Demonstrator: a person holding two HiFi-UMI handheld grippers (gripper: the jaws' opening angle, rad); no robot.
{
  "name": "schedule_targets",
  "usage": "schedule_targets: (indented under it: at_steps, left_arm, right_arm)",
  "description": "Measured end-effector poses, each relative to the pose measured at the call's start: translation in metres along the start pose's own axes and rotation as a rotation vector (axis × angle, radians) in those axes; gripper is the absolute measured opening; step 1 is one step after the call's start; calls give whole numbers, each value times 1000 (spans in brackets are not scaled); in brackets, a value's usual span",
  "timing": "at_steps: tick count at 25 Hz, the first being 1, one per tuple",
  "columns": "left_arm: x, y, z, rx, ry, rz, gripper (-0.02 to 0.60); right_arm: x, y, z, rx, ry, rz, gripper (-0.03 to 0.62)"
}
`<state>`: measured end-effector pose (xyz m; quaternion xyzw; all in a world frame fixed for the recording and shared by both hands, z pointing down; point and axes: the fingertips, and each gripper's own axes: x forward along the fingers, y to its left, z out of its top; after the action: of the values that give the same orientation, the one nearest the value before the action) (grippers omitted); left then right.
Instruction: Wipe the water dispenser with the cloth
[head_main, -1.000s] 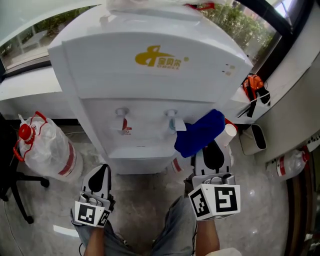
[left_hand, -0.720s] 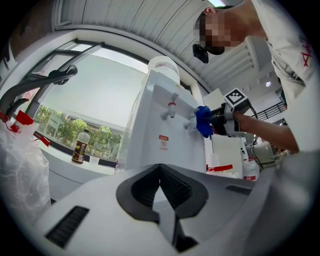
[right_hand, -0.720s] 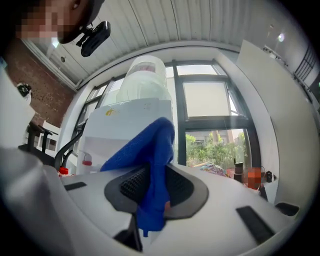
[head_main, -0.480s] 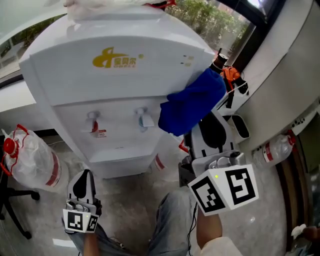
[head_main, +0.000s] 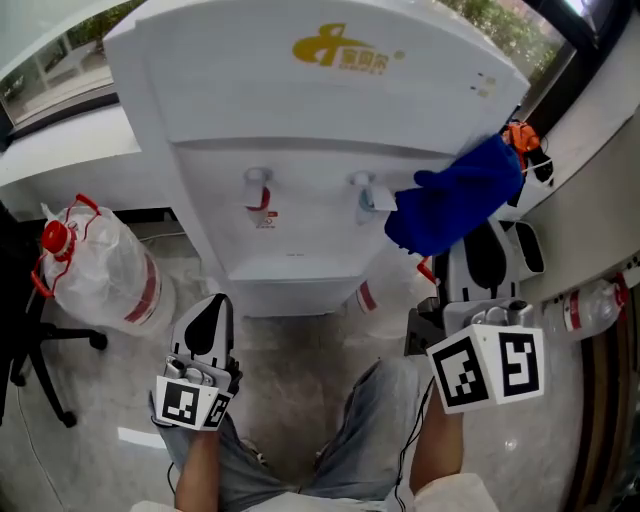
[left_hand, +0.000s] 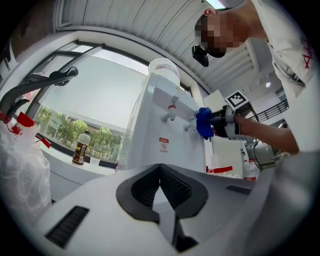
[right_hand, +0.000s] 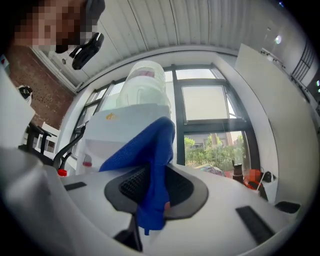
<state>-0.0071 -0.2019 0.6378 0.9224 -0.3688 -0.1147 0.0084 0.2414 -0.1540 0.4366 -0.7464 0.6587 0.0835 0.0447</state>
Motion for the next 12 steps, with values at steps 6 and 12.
schedule_targets:
  at_steps: [6,12]
  left_arm:
    - [1,-1,-1,-3,-2,-11,11]
    - [1,-1,-3,-5,6,-9,11]
  right_arm:
    - [-18,14,-112,-73,26,-19,95]
    - [-34,20,-218,-45,107,-56,95]
